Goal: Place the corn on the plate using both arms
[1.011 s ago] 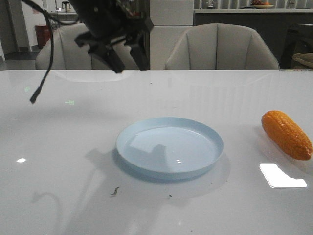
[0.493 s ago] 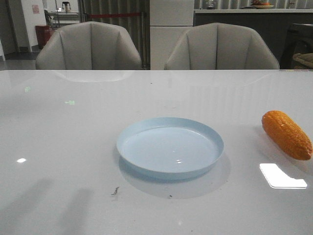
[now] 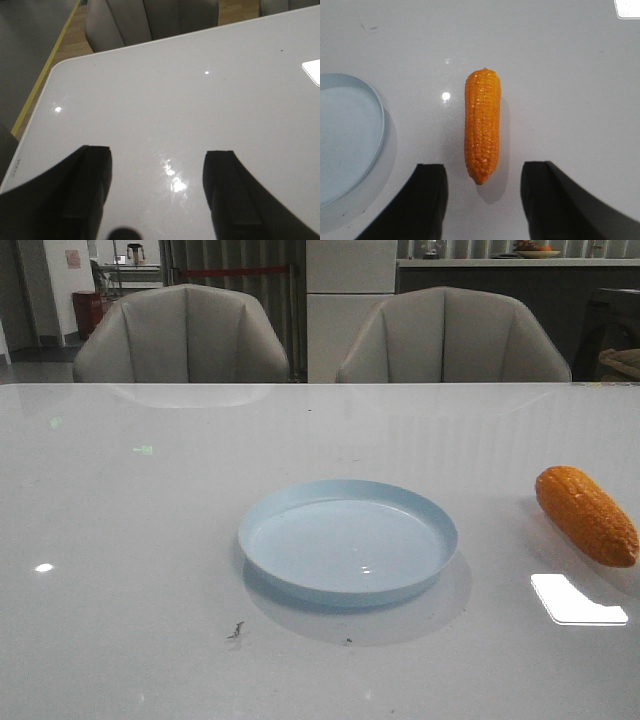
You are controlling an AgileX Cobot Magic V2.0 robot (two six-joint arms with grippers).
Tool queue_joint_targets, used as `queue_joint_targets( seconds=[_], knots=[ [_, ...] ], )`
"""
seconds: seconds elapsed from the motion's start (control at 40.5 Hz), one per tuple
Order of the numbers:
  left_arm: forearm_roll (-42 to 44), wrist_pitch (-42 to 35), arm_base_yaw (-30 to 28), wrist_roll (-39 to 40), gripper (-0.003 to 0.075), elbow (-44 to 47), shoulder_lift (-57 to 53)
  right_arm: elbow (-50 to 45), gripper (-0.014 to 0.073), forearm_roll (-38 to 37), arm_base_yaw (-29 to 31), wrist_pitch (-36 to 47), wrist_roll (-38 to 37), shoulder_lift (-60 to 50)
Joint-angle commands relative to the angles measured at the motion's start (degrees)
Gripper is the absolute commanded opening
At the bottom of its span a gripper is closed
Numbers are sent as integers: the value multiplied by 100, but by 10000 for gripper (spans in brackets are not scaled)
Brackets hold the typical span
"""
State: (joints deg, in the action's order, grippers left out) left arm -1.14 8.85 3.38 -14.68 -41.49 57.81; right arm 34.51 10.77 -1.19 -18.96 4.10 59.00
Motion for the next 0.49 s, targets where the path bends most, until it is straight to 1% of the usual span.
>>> queue_joint_targets(
  seconds=[0.0,0.197,0.345,0.469],
  knots=[
    [-8,-750,-21,-10,461,513,-647,205,454,41,29,391,1,-42],
    [-407,-728,-21,-10,461,1281,-1240,211,454,35,29,366,1,-42],
    [-510,-717,-21,-10,461,1409,-1304,389,458,35,29,476,1,64],
    [-521,-738,-21,-10,461,1409,-1294,867,458,31,29,209,1,431]
  ],
)
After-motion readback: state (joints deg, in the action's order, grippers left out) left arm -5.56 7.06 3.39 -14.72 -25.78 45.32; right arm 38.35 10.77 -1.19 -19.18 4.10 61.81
